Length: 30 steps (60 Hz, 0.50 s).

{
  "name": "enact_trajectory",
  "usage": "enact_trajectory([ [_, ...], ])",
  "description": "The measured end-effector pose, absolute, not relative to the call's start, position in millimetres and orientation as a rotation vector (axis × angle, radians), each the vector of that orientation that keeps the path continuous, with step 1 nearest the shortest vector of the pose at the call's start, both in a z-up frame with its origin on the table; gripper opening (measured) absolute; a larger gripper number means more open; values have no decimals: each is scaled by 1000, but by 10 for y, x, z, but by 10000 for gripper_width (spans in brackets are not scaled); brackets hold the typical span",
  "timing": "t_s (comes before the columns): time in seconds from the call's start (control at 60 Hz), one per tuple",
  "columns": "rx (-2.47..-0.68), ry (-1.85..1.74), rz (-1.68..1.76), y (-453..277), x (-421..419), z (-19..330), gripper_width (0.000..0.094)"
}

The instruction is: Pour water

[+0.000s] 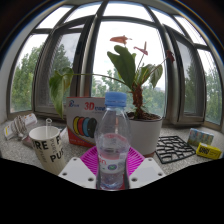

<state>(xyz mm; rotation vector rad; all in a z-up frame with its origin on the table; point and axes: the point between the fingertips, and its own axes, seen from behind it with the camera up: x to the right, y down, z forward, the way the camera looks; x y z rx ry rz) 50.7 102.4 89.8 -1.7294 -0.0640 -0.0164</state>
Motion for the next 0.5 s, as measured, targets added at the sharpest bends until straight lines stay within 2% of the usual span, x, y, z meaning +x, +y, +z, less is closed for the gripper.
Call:
enact_trajectory([
  [0.15,-1776,-37,-32,1062,580,817,492],
  [0.183,-1829,-29,-32,1042,591,725,585],
  [0.233,-1883,-27,-8,988,526,659,830],
  [0.25,-1893,-26,-1,966,512,654,868],
  [0.3,-1912,-15,-9,891,547,645,819],
  [0.367,-1930,5,-74,702,602,733,862],
  [0.5,-1974,84,-118,160,600,945,848],
])
